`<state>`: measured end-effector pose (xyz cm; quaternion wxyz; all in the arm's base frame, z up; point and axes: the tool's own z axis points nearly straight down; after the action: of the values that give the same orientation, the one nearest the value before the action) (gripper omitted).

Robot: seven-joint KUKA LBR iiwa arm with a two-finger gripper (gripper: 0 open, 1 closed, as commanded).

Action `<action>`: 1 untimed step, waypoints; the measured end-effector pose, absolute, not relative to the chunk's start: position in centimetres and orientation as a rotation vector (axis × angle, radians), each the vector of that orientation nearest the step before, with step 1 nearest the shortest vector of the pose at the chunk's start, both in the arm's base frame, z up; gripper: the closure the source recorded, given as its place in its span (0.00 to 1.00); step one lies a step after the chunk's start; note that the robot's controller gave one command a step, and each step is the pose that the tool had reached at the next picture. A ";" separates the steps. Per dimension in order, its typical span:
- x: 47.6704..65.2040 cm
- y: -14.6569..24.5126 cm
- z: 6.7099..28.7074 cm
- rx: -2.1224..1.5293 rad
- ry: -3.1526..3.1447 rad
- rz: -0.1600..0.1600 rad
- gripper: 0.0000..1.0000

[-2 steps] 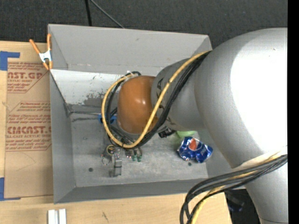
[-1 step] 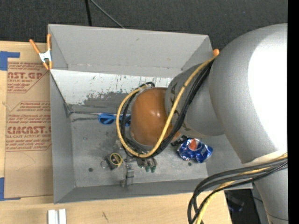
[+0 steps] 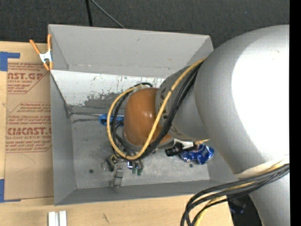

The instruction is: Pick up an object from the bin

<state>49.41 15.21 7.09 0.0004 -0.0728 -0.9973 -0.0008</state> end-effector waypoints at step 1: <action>49.5 15.2 7.2 -0.230 -3.134 -0.004 1.00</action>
Offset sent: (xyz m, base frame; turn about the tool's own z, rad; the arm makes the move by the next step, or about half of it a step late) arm 0.0000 0.0000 0.0000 0.0000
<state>49.50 15.19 7.22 -0.0003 -0.0732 -0.9973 -0.0013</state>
